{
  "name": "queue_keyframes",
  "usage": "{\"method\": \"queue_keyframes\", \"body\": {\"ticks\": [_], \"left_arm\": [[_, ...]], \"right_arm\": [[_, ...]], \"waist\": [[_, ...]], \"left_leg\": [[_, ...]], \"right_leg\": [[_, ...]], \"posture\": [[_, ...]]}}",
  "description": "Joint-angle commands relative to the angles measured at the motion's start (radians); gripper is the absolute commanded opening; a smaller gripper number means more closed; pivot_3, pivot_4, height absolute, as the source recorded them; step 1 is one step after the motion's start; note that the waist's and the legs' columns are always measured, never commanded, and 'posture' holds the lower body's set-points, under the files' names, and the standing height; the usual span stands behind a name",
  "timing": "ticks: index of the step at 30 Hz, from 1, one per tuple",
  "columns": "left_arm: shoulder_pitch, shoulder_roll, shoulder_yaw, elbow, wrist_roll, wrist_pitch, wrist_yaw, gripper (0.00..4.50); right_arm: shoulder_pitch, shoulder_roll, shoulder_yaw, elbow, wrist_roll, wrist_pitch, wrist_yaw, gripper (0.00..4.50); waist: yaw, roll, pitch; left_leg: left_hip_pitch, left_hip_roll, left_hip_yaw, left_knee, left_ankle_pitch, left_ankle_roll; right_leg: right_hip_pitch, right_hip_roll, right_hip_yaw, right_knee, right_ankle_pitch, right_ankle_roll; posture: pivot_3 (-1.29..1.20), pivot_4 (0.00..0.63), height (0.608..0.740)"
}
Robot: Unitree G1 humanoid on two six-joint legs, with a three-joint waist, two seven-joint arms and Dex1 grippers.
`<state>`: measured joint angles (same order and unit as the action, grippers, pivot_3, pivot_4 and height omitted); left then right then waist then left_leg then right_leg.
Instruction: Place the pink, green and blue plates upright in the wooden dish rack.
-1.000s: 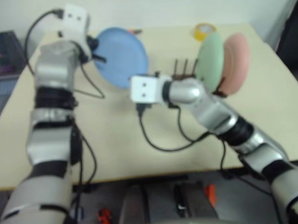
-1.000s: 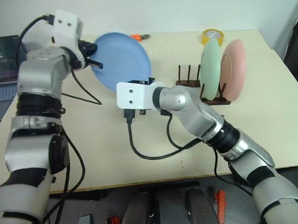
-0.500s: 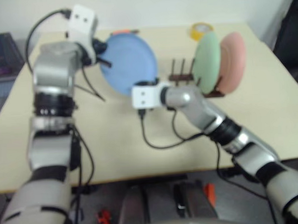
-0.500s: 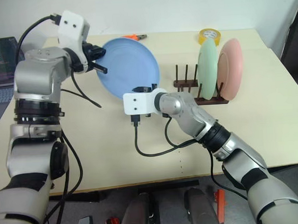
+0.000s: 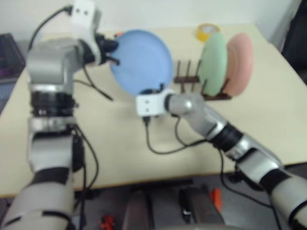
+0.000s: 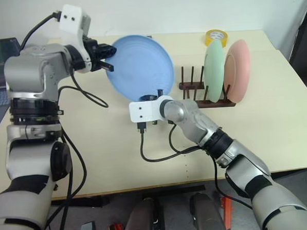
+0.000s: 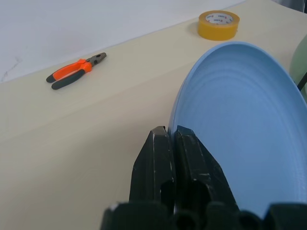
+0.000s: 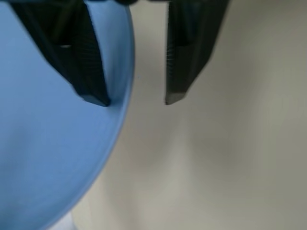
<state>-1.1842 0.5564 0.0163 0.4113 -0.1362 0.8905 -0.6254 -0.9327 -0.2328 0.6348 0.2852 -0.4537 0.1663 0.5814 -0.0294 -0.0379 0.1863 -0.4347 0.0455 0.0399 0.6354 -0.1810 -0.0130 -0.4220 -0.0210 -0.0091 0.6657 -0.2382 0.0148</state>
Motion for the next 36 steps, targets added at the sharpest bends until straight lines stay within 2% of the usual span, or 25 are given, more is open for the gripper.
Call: {"method": "queue_keyframes", "body": {"ticks": [1, 3, 11, 14, 17, 18, 19, 20, 22, 25, 29, 33, 36], "left_arm": [[-0.043, 0.018, 0.01, -0.033, -0.015, -0.006, -0.014, 0.0], [-0.043, 0.019, 0.01, -0.027, -0.014, -0.009, -0.013, 0.0], [-0.032, 0.028, -0.018, -0.018, -0.003, -0.012, -0.024, 0.0], [-0.031, 0.033, -0.02, -0.005, 0.002, -0.021, -0.022, 0.74], [-0.033, 0.046, -0.024, 0.007, 0.008, -0.036, -0.031, 1.78], [-0.042, 0.065, -0.017, 0.024, 0.015, -0.057, -0.033, 1.94], [-0.048, 0.079, -0.012, 0.036, 0.019, -0.071, -0.033, 2.29], [-0.054, 0.095, 0.0, 0.046, 0.014, -0.085, -0.044, 2.32], [-0.062, 0.132, 0.02, 0.068, 0.0, -0.116, -0.071, 2.98], [-0.073, 0.201, 0.062, 0.094, -0.031, -0.193, -0.14, 2.98], [-0.023, 0.311, 0.17, 0.046, -0.172, -0.326, -0.4, 2.98], [0.065, 0.358, 0.264, 0.036, -0.298, -0.326, -0.559, 2.98], [0.174, 0.367, 0.266, -0.028, -0.345, -0.316, -0.643, 2.98]], "right_arm": [[-0.014, 0.001, -0.035, -0.008, -0.019, -0.02, -0.01, 0.66], [-0.014, 0.0, -0.042, -0.004, -0.025, -0.023, -0.012, 0.02], [-0.025, 0.0, -0.075, 0.02, -0.043, -0.045, -0.037, 0.02], [-0.028, 0.004, -0.083, 0.021, -0.044, -0.053, -0.045, 0.0], [-0.028, 0.012, -0.096, 0.022, -0.036, -0.065, -0.056, 0.0], [-0.027, 0.021, -0.109, 0.019, -0.021, -0.071, -0.063, 0.0], [-0.025, 0.028, -0.118, 0.018, -0.011, -0.076, -0.068, 0.0], [-0.025, 0.033, -0.126, 0.017, -0.005, -0.082, -0.074, 0.0], [-0.023, 0.039, -0.138, 0.017, 0.0, -0.093, -0.084, 0.0], [-0.022, 0.047, -0.162, 0.007, 0.021, -0.108, -0.088, 0.0], [-0.036, 0.064, -0.223, -0.044, 0.105, -0.104, -0.048, 0.0], [-0.061, 0.071, -0.323, -0.099, 0.228, -0.045, 0.007, 0.0], [-0.094, 0.089, -0.449, -0.132, 0.383, 0.07, 0.035, 0.0]], "waist": [[0.0, 0.0, 0.0], [0.0, 0.0, 0.0], [0.0, 0.0, 0.0], [0.0, 0.0, 0.0], [0.0, 0.0, 0.0], [0.0, 0.0, 0.0], [-0.001, 0.0, 0.0], [-0.005, 0.0, 0.0], [-0.005, 0.0, 0.0], [-0.005, 0.0, 0.0], [-0.004, 0.0, 0.0], [-0.003, 0.0, 0.0], [-0.001, 0.0, 0.0]], "left_leg": [[0.0, 0.0, 0.0, 0.0, 0.0, 0.0], [0.0, 0.0, 0.0, 0.0, 0.0, 0.0], [0.0, 0.0, -0.001, 0.0, 0.0, -0.001], [0.0, 0.0, -0.001, 0.0, 0.0, -0.001], [0.0, 0.0, -0.001, 0.0, 0.0, -0.001], [0.0, 0.0, -0.001, 0.0, 0.0, -0.001], [0.0, 0.0, -0.001, -0.001, 0.0, -0.001], [0.0, 0.0, -0.001, -0.001, 0.0, -0.001], [0.0, 0.0, -0.002, -0.002, 0.0, -0.001], [0.0, 0.0, -0.002, -0.003, 0.001, -0.002], [0.0, 0.0, -0.002, -0.006, 0.001, -0.004], [0.0, 0.001, -0.002, -0.006, 0.001, -0.006], [0.001, 0.002, -0.002, -0.005, 0.002, -0.007]], "right_leg": [[0.0, 0.0, 0.0, 0.0, 0.0, 0.0], [0.0, 0.0, 0.0, 0.0, 0.0, 0.0], [0.0, 0.0, 0.0, 0.0, 0.0, 0.0], [0.0, 0.0, 0.0, 0.0, 0.0, 0.0], [0.0, 0.0, 0.0, 0.0, 0.0, 0.0], [0.0, 0.0, 0.0, 0.0, 0.0, 0.0], [0.0, 0.0, 0.0, 0.0, 0.0, 0.0], [0.0, 0.0, 0.0, 0.0, 0.0, 0.0], [-0.001, 0.002, 0.001, 0.0, 0.0, 0.0], [-0.001, 0.002, 0.0, -0.001, 0.0, -0.001], [-0.003, 0.002, 0.0, -0.001, 0.001, -0.002], [-0.002, 0.001, -0.001, -0.001, 0.0, -0.003], [-0.001, 0.0, -0.001, 0.0, 0.0, -0.002]], "posture": [[0.0, 0.15, 0.74], [0.0, 0.15, 0.74], [0.0, 0.15, 0.74], [0.0, 0.15, 0.74], [0.0, 0.15, 0.74], [0.0, 0.15, 0.74], [0.0, 0.15, 0.74], [0.0, 0.15, 0.74], [0.0, 0.15, 0.74], [0.0, 0.15, 0.74], [0.0, 0.15, 0.74], [0.0, 0.15, 0.74], [0.0, 0.15, 0.74]]}}
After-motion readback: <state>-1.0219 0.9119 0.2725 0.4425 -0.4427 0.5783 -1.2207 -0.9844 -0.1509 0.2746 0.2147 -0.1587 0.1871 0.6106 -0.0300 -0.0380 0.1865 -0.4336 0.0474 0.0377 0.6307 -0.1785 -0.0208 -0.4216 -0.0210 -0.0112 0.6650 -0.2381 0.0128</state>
